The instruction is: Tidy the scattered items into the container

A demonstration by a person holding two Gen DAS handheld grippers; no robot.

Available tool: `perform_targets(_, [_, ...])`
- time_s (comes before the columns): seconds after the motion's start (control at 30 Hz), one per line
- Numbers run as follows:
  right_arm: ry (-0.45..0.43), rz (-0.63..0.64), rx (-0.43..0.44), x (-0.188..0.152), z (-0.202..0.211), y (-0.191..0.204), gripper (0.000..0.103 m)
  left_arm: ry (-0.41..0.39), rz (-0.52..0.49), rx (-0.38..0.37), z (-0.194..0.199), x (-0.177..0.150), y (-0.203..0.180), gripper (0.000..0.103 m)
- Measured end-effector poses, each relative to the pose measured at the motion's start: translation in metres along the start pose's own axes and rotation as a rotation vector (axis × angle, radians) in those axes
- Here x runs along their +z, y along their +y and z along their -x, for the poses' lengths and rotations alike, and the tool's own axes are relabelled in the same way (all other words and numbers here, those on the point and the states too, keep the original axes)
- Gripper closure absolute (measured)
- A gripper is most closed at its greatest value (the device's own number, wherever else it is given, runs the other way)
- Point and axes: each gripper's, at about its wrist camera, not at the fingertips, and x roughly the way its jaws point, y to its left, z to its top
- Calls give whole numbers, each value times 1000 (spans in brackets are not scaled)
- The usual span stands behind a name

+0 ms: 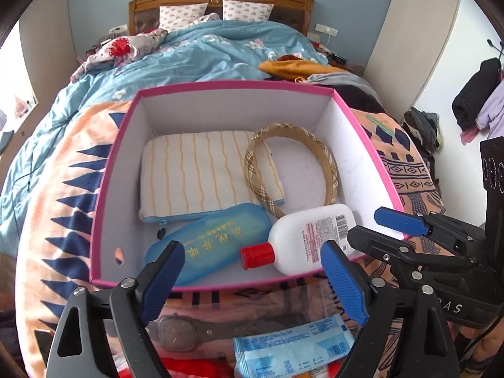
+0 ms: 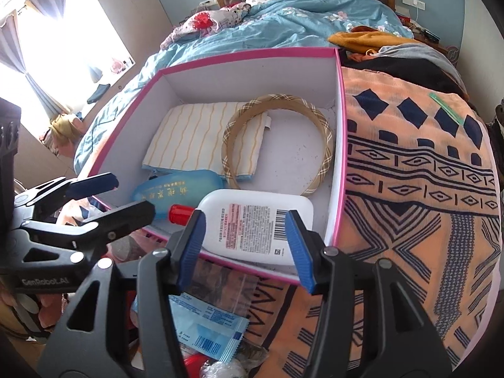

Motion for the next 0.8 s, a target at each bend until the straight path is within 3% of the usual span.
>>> perform_targets(0.1, [-19, -6, 5, -4, 7, 2, 44, -19, -2, 12, 9, -4, -1, 11])
perform_targets(0.23, [-36, -30, 15, -9, 14, 2, 39, -28, 0, 11, 18, -9, -1, 2])
perform_targets(0.57, [-74, -44, 36, -20, 33, 9, 36, -13, 24, 10, 33, -24, 8, 0])
perform_targets(0.8, [-73, -35, 73, -35, 43, 20, 30, 1, 93, 33, 47, -39, 38, 0])
